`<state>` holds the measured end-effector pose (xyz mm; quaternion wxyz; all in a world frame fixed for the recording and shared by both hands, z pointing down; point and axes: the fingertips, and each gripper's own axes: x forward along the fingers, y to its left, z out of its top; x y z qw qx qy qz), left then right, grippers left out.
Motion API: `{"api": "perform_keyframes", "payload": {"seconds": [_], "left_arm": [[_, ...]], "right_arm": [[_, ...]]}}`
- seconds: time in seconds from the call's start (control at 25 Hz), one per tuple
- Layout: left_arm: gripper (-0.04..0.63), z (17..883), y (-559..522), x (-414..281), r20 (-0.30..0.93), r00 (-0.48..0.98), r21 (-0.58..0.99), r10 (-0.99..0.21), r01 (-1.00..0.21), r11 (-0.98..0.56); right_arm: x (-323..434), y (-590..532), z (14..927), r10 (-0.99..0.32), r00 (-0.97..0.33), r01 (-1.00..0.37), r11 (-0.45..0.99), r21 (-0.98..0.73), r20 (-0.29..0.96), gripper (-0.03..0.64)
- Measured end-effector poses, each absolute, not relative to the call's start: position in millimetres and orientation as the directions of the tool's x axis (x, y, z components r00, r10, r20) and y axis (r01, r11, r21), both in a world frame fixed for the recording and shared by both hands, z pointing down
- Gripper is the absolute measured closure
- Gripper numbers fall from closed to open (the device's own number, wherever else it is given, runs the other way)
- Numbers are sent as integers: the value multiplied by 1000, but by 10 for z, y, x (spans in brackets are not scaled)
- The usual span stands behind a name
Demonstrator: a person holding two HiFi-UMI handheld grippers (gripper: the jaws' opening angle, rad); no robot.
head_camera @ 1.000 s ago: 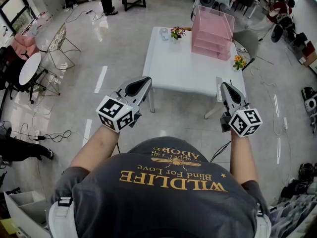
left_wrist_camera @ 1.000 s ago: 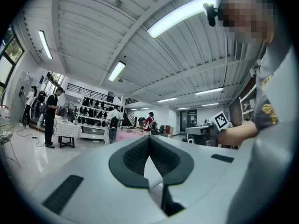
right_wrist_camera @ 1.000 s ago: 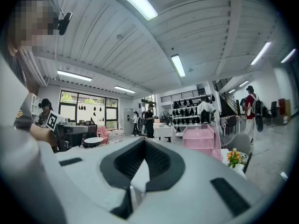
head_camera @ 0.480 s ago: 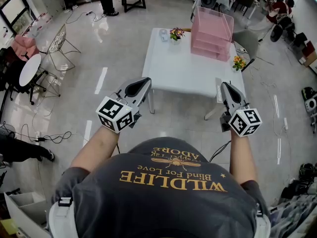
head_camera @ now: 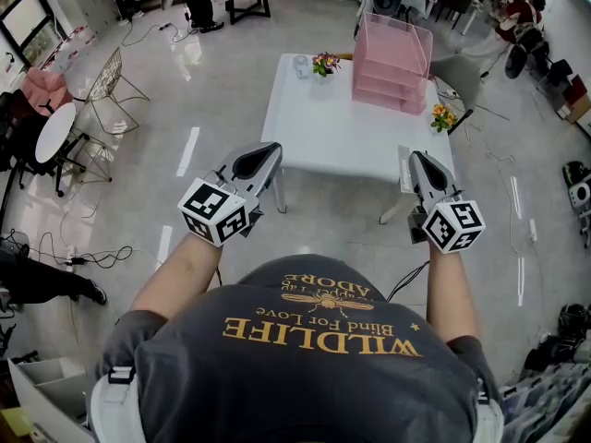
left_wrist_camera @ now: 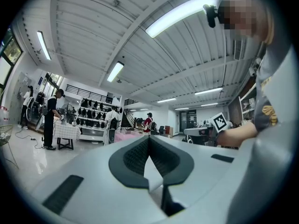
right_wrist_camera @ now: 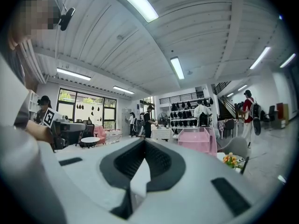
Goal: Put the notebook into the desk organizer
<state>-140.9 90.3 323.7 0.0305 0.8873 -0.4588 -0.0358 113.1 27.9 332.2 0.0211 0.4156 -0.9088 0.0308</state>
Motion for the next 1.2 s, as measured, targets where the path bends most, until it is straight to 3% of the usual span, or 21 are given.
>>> {"api": "perform_keyframes", "payload": {"seconds": [0.04, 0.08, 0.12, 0.16, 0.24, 0.8, 1.2], "left_arm": [[594, 3228, 897, -1386, -36, 575, 85, -817, -813, -576], [594, 3219, 894, -1365, -36, 573, 83, -819, -815, -574], [594, 3211, 895, -1345, -37, 571, 82, -820, -816, -572], [594, 3204, 899, -1321, -37, 568, 80, -822, -819, -569], [594, 3189, 912, -1250, -38, 561, 78, -827, -824, -562], [594, 3158, 926, -578, -32, 496, 85, -868, -864, -496], [594, 3312, 473, -865, -22, 497, 101, -868, -862, -496]], "right_arm": [[1132, 276, 3325, -743, -666, -746, 665, -46, 65, 617], [1120, 277, 3327, -725, -686, -728, 683, -58, 67, 569], [1104, 278, 3330, -705, -705, -709, 702, -72, 69, 434], [1097, 277, 3330, -691, -720, -694, 715, -82, 71, 340], [1126, 271, 3328, -676, -733, -680, 729, -81, 77, 290], [1723, 86, 3267, -619, -782, -623, 779, -66, 70, 281], [1416, -429, 3441, -610, -787, -616, 784, -75, 92, 281]]}}
